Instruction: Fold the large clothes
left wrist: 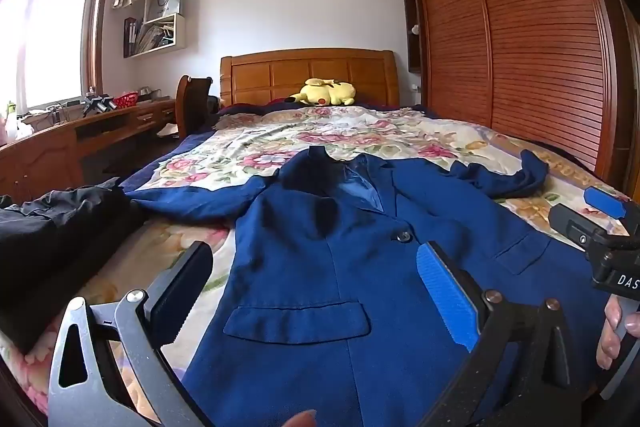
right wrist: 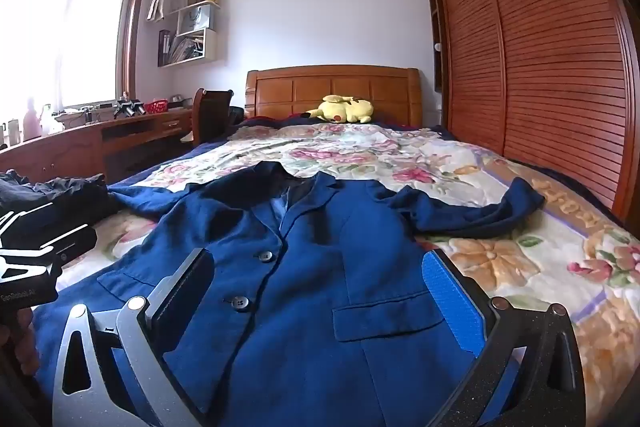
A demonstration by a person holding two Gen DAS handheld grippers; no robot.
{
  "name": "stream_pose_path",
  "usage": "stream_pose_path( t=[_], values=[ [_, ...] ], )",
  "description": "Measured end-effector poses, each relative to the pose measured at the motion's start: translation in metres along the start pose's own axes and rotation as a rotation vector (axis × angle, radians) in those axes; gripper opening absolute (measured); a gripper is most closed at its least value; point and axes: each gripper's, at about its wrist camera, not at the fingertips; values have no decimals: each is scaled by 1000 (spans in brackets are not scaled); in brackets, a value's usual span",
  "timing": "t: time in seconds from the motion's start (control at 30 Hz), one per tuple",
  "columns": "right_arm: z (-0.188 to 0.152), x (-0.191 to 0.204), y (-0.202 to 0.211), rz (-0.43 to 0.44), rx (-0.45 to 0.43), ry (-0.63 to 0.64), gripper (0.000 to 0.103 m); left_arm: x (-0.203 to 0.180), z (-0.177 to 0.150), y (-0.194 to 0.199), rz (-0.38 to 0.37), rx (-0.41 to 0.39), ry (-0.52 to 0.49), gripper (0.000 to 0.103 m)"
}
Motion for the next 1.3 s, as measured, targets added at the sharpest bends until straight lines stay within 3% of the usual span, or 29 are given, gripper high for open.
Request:
stream_pose_path(
  t=[1.3],
  values=[
    [1, -2, 1, -6, -12, -15, 103, -1, 4, 11, 24, -42, -1, 102]
  ],
)
Point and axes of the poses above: each gripper's, at about its wrist camera, not at the fingertips, and y roughly against the way its jaws point, x to its left, z to its top, and after that the axes turned 6 degrees about x, right-handed
